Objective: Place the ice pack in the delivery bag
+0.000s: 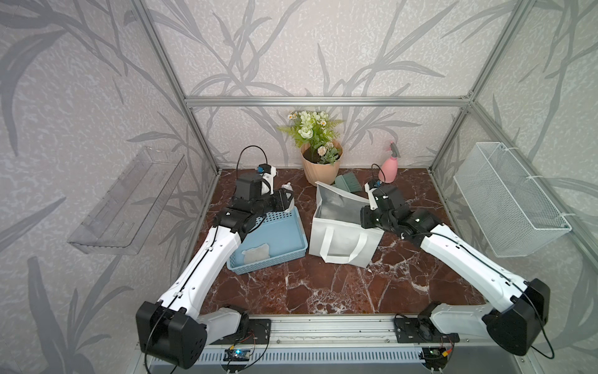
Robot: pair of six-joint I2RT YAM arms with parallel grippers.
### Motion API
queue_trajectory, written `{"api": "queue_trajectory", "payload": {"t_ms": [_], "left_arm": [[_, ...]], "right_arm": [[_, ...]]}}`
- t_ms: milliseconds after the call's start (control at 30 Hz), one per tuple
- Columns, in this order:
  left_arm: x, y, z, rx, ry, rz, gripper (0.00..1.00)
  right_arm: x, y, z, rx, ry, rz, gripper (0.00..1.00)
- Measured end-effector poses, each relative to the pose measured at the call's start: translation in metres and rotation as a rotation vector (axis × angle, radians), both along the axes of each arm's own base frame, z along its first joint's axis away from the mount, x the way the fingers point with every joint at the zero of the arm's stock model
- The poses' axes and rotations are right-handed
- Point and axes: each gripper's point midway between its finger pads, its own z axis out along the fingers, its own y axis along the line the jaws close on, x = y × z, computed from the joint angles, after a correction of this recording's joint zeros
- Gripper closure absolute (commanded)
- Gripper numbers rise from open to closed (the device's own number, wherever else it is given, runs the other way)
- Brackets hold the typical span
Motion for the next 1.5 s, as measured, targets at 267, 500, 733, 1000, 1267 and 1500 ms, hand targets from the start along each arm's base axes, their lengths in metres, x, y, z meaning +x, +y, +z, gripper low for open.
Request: {"api": "queue_trajectory", "payload": {"t_ms": [267,500,733,1000,1267,1500], "left_arm": [[-0.027,-0.102,0.049,-0.052,-0.105,-0.282,0.86],[-0.034,-0.175,-0.005,0.067,-0.03,-0.461,0.83],[-0.035,-0.194,-0.085,0.291,0.08,-0.551,0.78],[-0.018,-0.199,-0.146,0.462,0.154,-0.575,0.4],[-0.01,-0.193,-0.156,0.532,0.154,-0.543,0.19],[-0.005,-0.181,-0.113,0.516,0.114,-0.457,0.06]], "right_arm": [[0.001,-0.001,0.0,-0.004,-0.003,-0.006,0.93],[-0.001,-0.002,0.001,0.001,-0.009,-0.002,0.93],[-0.006,-0.001,0.003,0.015,-0.018,0.021,0.93],[-0.008,0.004,0.003,0.035,-0.024,0.048,0.93],[-0.009,0.003,0.0,0.027,-0.02,0.048,0.93],[-0.007,0.0,0.0,0.017,-0.026,0.038,0.93]]}}
